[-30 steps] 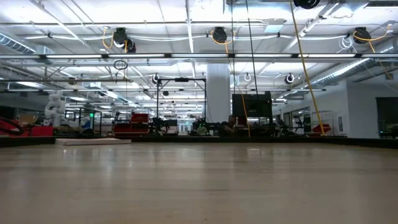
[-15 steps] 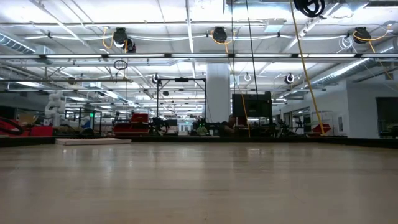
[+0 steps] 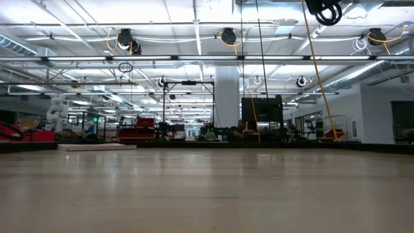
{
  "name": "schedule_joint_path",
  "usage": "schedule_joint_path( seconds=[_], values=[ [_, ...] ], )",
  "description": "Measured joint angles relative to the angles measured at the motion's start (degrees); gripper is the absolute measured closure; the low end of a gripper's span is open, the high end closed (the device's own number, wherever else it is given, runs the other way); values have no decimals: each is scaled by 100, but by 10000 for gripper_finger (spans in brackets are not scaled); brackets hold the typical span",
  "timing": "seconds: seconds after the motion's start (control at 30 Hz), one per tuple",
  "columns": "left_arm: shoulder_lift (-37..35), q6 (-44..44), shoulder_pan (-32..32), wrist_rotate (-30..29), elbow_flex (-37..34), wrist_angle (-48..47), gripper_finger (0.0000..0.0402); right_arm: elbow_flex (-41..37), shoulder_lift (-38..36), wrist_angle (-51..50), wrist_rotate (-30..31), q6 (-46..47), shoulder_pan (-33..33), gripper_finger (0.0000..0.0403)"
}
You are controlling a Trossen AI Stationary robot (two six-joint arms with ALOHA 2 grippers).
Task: Pick and place USB-C Cables
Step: Put the blue charger cable into the white bin
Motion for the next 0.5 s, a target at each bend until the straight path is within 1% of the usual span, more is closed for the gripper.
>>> schedule_joint_path(
  seconds=[0.1,0.17,0.33,0.5],
  values=[
    [181,95,0,-37,254,-249,175,0,-1,-21,0,31,0,372],
    [269,112,7,-43,426,-466,173,0,-1,-96,-6,116,0,372],
    [460,215,15,-62,774,-895,186,-38,1,-246,-9,157,0,372],
    [536,370,91,-92,801,-1075,206,-179,0,-210,-10,237,0,372]
  ],
)
